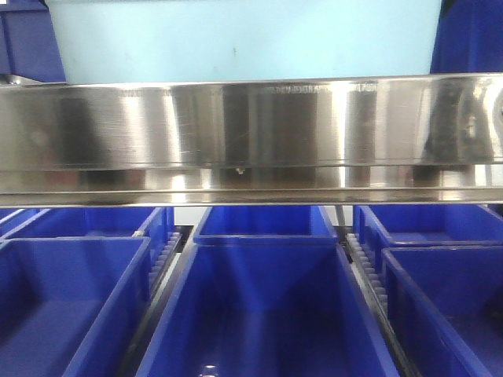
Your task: Move two blue bins to right shelf middle
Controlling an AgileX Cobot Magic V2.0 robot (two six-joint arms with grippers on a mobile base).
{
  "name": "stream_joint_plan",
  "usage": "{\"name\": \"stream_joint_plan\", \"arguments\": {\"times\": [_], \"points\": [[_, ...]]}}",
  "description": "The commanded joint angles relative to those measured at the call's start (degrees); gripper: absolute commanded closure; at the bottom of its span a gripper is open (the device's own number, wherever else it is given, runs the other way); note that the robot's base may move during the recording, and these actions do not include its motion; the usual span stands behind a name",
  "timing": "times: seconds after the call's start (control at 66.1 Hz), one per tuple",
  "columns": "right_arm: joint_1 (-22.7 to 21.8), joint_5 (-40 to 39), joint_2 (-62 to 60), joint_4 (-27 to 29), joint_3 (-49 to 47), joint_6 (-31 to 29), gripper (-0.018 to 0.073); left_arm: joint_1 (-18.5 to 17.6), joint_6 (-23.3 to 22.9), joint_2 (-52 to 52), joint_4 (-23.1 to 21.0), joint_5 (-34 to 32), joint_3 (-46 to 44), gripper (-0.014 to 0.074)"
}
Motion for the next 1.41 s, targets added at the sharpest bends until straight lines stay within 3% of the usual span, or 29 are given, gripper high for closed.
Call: {"name": "stream_joint_plan", "arguments": {"times": [0.0,0.151,0.302,0.847,1.391], "points": [[-0.14,-0.9,-0.14,-0.17,-0.45,-2.29,0.0722,0.14,0.04,0.31,-1.15,0.41,0.73,0.0707],[-0.14,-0.9,-0.14,-0.17,-0.45,-3.25,0.0722,0.14,0.04,0.31,-1.15,0.41,0.73,0.0707],[-0.14,-0.9,-0.14,-0.17,-0.45,-7.63,0.0722,0.14,2.96,0.31,-1.15,0.41,0.73,0.0707],[-0.14,-1.2,-0.14,1.06,-0.72,-8.45,0.0722,0.14,4.42,0.31,-2.56,0.41,0.2,0.0707],[-0.14,-0.9,-0.14,1.21,-16.85,-8.6,0.0722,-0.22,4.3,0.2,-2.56,0.41,-17.38,0.0707]]}}
